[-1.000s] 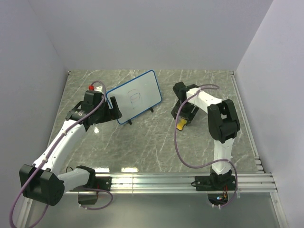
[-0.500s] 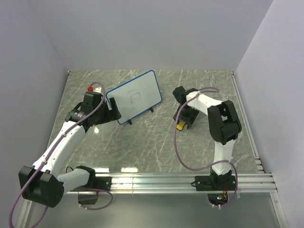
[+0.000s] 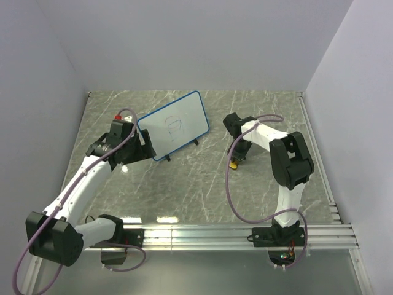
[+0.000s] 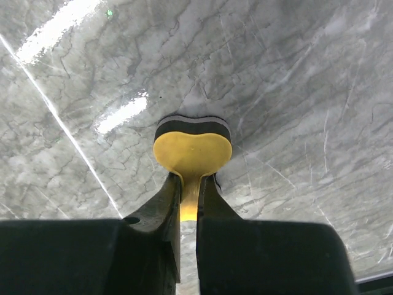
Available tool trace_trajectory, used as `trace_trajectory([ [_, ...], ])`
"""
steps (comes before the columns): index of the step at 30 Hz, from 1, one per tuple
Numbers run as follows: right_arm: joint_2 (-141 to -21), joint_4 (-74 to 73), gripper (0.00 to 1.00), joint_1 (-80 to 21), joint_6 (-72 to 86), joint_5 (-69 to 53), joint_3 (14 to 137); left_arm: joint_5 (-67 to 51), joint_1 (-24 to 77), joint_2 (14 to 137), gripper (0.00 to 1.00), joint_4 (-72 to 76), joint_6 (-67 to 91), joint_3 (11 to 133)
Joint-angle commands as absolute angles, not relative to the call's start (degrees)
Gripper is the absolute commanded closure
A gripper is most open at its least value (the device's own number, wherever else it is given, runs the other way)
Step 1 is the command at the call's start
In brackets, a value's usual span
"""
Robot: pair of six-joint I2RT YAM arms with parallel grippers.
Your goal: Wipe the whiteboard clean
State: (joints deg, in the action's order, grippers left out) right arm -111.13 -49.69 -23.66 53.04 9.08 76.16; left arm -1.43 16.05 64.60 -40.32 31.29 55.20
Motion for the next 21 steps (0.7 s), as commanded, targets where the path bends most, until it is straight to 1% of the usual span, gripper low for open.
trace_trajectory([
  [1,-110.9,-45.1,1.00,-24.3,54.5,8.5,74.4,-0.2,16.3,65.7,0.13,-41.0,32.0,56.6],
  [3,-108.9,-43.2,1.00,-24.7,54.5,5.7,75.8,4.5,15.9,66.4,0.13,-41.5,32.3,57.7],
  [4,-108.9,-42.1,1.00,-24.7,54.5,4.8,76.5,4.7,15.3,66.4,0.14,-41.5,32.3,58.0],
  [8,-103.6,-36.1,1.00,-26.1,54.5,0.3,79.6,2.0,14.0,66.7,0.15,-37.4,33.3,58.6],
  [10,-101.1,-30.7,1.00,-26.0,55.4,-2.8,80.2,0.8,12.7,66.8,0.16,-35.2,33.5,58.1],
  [12,-100.0,-25.9,1.00,-26.0,56.0,-5.7,80.5,-2.4,10.7,67.1,0.16,-32.1,32.7,57.3],
  [15,-100.8,-25.4,1.00,-26.0,57.4,-7.9,83.7,-10.9,5.6,67.1,0.17,-27.5,30.0,56.5],
  [17,-102.6,-25.6,1.00,-26.0,57.6,-8.7,86.9,-13.9,3.4,66.7,0.17,-25.4,28.5,55.6],
  [20,-103.9,-24.6,1.00,-26.0,58.4,-10.2,88.7,-15.9,2.9,64.7,0.23,-18.3,26.5,51.3],
  [21,-104.2,-23.6,1.00,-26.0,58.7,-10.7,89.4,-17.1,2.8,63.7,0.27,-16.3,26.2,49.7],
])
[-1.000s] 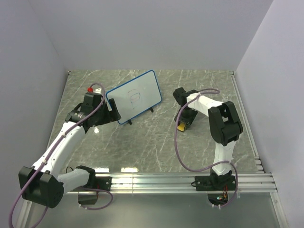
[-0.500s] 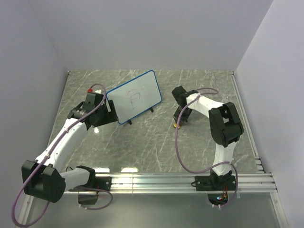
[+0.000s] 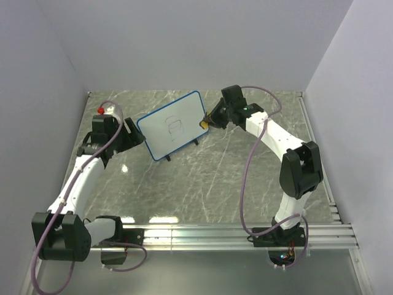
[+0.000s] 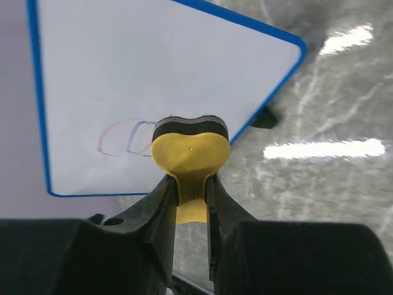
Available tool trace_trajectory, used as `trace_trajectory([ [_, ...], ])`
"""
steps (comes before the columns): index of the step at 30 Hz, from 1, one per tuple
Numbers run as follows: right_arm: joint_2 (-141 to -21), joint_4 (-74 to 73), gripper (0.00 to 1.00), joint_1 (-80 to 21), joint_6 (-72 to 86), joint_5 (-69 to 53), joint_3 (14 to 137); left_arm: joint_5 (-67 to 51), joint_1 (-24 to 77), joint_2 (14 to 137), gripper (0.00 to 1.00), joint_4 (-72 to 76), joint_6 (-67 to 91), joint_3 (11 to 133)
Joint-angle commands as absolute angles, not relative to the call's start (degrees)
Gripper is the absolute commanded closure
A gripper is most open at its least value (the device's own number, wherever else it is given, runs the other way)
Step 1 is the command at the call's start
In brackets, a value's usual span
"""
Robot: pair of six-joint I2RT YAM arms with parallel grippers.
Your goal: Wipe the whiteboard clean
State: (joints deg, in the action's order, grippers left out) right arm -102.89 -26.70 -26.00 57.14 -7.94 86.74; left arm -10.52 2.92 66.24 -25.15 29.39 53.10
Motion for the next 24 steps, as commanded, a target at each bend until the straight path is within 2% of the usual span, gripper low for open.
trace_trajectory([
  [1,-104.8,-23.1,1.00,-26.0,59.2,-10.9,89.7,-18.0,2.8,63.1,0.27,-11.6,26.5,48.1],
  [5,-106.8,-22.5,1.00,-26.1,59.8,-11.0,93.1,-20.3,2.5,57.8,0.27,-0.7,27.3,37.8],
  [8,-107.8,-21.3,1.00,-26.1,59.5,-10.5,95.0,-20.2,2.5,54.6,0.25,6.6,28.2,34.5],
  [10,-108.4,-20.8,1.00,-26.0,59.5,-10.3,95.7,-16.5,1.8,52.5,0.26,10.3,32.9,31.7],
  [14,-109.3,-20.6,1.00,-25.9,59.2,-10.4,96.9,-17.1,1.5,48.8,0.30,25.1,35.8,23.8],
  [17,-109.2,-20.0,1.00,-25.9,58.8,-10.1,96.7,-15.3,1.4,50.1,0.29,27.2,34.8,21.0],
  [21,-108.5,-18.4,1.00,-25.9,58.6,-10.0,95.3,-22.2,0.2,57.5,0.39,35.6,37.9,18.1],
  [24,-108.5,-18.2,1.00,-25.8,59.0,-10.4,95.6,-25.9,-1.1,63.1,0.38,46.8,39.8,16.1],
])
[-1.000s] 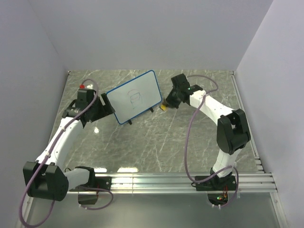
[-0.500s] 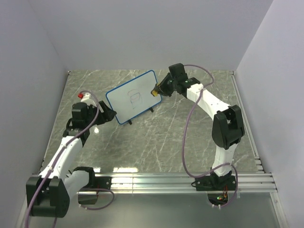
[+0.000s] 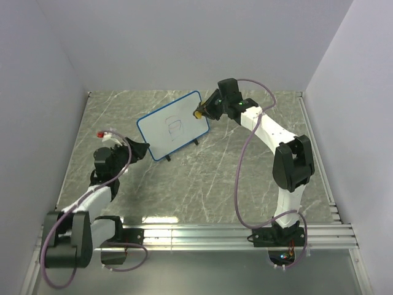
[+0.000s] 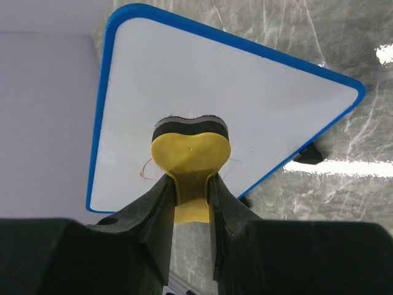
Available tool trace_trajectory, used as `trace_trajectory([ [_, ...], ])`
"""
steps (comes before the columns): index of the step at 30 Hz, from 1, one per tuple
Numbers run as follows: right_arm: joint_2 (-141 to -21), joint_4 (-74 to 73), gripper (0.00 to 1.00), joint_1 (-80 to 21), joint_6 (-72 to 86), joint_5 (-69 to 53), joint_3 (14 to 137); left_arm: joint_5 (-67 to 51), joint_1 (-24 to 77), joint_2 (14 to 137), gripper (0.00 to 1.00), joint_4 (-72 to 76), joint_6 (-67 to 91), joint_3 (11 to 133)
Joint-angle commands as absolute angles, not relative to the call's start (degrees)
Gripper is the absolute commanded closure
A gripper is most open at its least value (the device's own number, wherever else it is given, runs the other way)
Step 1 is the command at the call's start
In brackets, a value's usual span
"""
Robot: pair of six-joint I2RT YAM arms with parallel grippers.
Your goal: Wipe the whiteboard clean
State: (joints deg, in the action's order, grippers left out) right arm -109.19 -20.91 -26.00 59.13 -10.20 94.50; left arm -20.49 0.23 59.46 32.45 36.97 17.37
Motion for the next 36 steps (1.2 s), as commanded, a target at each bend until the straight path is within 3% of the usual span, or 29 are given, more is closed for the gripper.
trace_trajectory([
  [1,-108.7,-18.4,1.00,-25.8,58.9,-10.5,96.0,-26.5,-1.3,64.3,0.38,49.1,39.4,16.3],
  [10,-111.6,-21.0,1.00,-25.8,56.3,-11.3,101.1,-41.0,-6.9,82.3,0.40,71.3,43.8,18.0],
  [14,-113.0,-20.0,1.00,-25.9,56.7,-12.0,101.9,-47.5,-7.6,93.3,0.51,79.3,47.9,21.5],
  [18,-115.2,-19.1,1.00,-25.9,58.4,-12.5,103.9,-48.9,-8.1,99.7,0.54,94.5,54.7,21.8],
  [23,-117.0,-19.1,1.00,-27.0,58.3,-11.1,106.8,-49.1,-8.0,102.3,0.58,98.3,55.8,22.4],
  [34,-116.5,-12.9,1.00,-30.3,58.4,-9.4,104.9,-48.9,-5.8,109.2,0.99,106.4,57.4,25.0],
  [36,-116.7,-11.7,1.00,-31.0,58.7,-9.1,105.0,-50.2,-4.4,108.7,1.00,104.2,54.4,25.2],
])
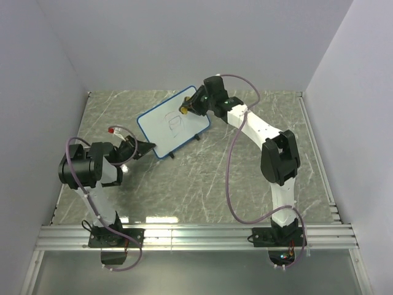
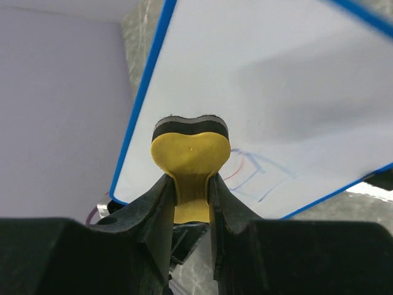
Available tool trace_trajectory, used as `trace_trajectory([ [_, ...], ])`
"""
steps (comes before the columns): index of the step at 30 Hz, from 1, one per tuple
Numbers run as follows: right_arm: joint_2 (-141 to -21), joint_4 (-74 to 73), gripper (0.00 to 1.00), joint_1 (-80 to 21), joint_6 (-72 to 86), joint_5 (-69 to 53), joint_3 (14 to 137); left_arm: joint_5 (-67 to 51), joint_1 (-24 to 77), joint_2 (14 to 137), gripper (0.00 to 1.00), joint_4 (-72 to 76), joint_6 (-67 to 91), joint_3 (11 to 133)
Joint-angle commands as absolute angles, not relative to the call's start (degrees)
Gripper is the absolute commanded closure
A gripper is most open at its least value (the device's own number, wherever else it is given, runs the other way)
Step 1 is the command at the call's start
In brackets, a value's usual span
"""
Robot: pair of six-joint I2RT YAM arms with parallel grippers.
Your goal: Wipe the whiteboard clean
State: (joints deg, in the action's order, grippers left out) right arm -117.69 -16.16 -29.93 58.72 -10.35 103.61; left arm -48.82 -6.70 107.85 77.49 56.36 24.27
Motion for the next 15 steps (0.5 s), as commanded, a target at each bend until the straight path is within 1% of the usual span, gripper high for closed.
trace_trajectory([
  [1,-117.0,-11.3,1.00,-31.3,58.9,-9.1,105.2,-49.1,-4.0,108.0,1.00,102.6,53.1,24.9],
  [5,-118.8,-9.8,1.00,-32.5,59.5,-8.1,107.6,-43.8,-0.5,99.8,1.00,90.2,42.7,22.5],
  [6,-120.0,-9.8,1.00,-33.0,59.5,-7.3,108.3,-42.7,2.0,98.4,1.00,82.1,37.8,23.4],
  [7,-120.5,-9.6,1.00,-33.3,59.5,-6.9,109.6,-41.3,3.4,97.0,1.00,78.3,35.4,23.8],
  [8,-121.0,-9.2,1.00,-33.6,59.7,-6.9,110.0,-37.0,6.3,94.2,1.00,73.1,30.3,24.5],
  [10,-123.0,-8.5,1.00,-33.9,60.8,-6.7,110.7,-33.7,9.0,92.0,1.00,64.8,26.1,26.0],
  [12,-124.4,-6.9,1.00,-34.0,62.1,-6.6,111.1,-31.3,11.1,90.6,1.00,62.3,23.4,26.6],
  [15,-126.2,-5.8,1.00,-34.1,62.8,-6.5,111.5,-29.3,11.2,90.5,1.00,62.7,24.1,25.7],
])
